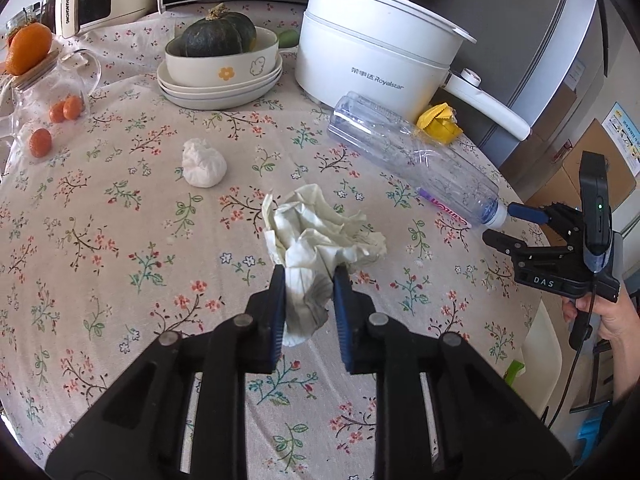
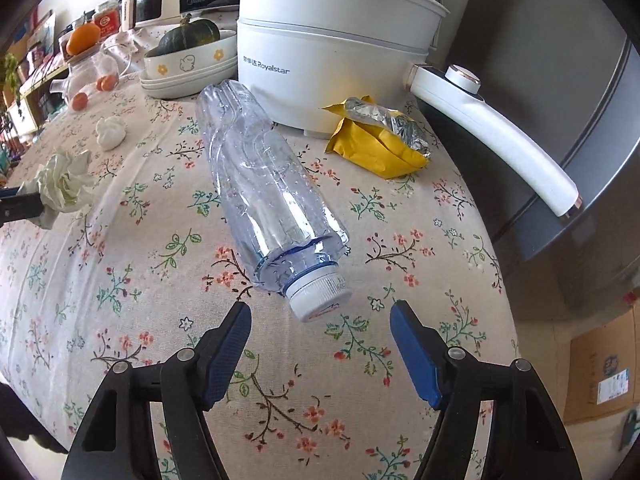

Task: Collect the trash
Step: 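Grasp the crumpled tissue with the left tool while the right grasps the plastic bottle cap, then carry the tissue and clear bottle to the bin and release both, then move both tools back over the table toward the tissue ball, then grasp the white tissue ball with the left tool while the right grasps the yellow foil bag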

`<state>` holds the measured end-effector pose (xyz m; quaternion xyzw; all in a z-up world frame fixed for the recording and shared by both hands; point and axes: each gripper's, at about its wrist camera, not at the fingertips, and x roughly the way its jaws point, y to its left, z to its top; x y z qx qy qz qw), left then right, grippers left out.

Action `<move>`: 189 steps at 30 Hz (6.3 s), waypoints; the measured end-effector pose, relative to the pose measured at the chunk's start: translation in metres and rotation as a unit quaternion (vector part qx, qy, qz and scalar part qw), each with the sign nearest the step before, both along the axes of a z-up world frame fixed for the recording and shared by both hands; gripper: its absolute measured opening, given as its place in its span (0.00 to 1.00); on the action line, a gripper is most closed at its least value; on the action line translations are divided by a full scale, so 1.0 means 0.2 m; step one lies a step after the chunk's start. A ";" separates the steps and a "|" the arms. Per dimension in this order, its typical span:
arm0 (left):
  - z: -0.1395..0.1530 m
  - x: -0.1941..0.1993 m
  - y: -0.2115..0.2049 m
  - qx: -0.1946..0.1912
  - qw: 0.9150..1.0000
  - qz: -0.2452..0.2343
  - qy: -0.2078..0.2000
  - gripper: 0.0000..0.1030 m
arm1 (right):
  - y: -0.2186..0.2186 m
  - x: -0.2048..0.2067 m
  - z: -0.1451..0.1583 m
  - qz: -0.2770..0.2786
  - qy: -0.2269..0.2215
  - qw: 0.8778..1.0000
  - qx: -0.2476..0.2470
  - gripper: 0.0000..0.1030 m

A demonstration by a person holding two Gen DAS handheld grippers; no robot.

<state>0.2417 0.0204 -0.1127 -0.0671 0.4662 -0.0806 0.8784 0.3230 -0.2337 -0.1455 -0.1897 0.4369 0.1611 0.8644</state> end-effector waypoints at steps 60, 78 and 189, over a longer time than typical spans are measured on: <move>0.25 -0.51 -0.48 -0.033 0.989 -0.139 -0.045 0.23 | -0.55 -1.30 0.77 -0.166 -0.060 0.974 0.144 0.32; 0.11 -0.60 -0.92 -0.016 0.971 -0.240 -0.020 0.23 | -0.89 -1.28 0.47 -0.254 0.022 0.956 0.142 0.37; -0.24 0.48 0.36 0.018 0.998 0.025 -0.055 0.30 | 0.02 0.52 0.05 -0.234 -0.076 0.936 0.253 0.05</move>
